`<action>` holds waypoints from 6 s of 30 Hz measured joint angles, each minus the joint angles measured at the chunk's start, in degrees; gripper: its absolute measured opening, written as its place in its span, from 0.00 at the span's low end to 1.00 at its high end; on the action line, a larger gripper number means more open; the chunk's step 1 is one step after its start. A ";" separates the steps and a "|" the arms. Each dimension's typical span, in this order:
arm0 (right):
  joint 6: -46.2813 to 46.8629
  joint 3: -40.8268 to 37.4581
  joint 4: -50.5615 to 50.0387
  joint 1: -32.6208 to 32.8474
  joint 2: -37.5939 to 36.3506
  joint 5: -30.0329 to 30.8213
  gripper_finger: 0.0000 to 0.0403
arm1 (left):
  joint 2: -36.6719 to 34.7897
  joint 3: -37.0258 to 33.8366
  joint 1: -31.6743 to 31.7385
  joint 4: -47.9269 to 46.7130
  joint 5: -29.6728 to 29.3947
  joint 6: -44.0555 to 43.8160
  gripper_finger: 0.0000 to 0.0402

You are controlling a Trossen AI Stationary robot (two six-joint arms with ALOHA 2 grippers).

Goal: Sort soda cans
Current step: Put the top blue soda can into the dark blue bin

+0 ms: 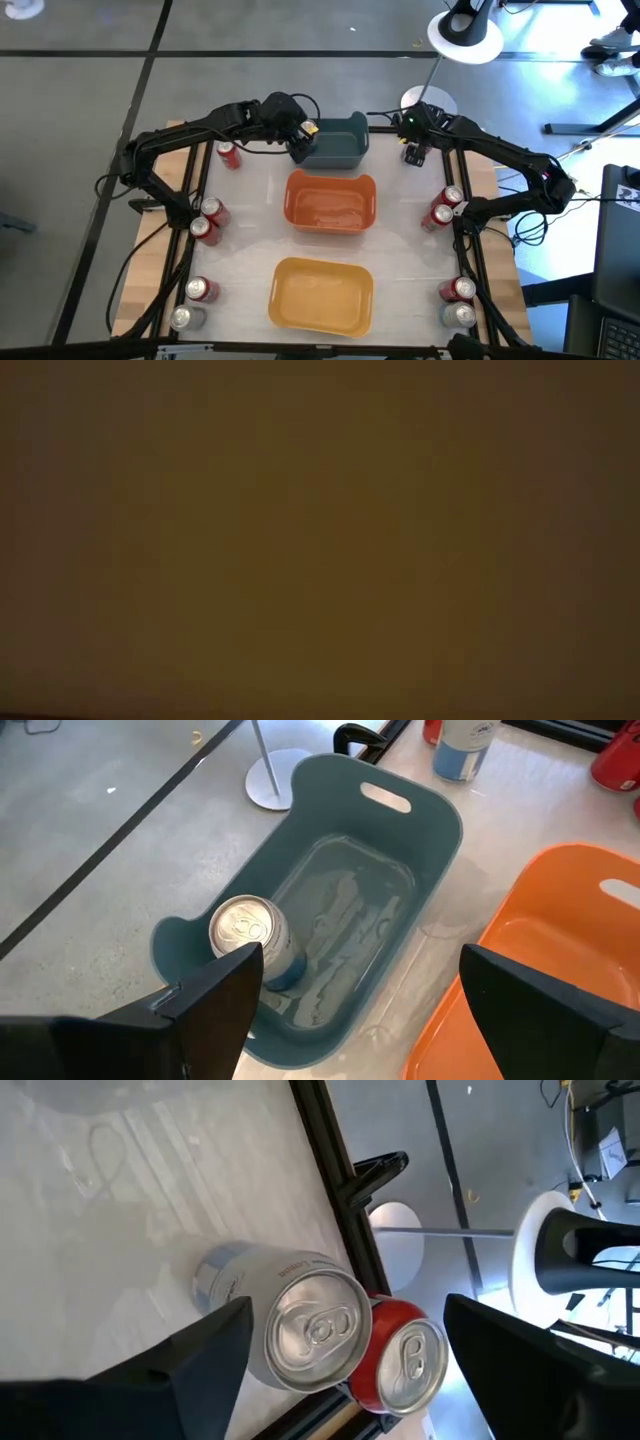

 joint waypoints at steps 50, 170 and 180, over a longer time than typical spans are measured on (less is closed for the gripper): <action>6.11 -0.03 -5.87 -5.26 11.30 -15.57 0.96 | 0.04 -0.04 0.00 -0.44 0.02 2.95 0.81; 11.54 31.69 -0.68 9.07 37.88 -20.55 0.81 | 0.04 -0.04 -0.33 -1.61 0.02 0.12 0.81; 10.68 31.69 -0.56 9.07 37.88 -20.53 0.89 | 0.06 -0.04 -0.33 -1.60 0.02 0.18 0.81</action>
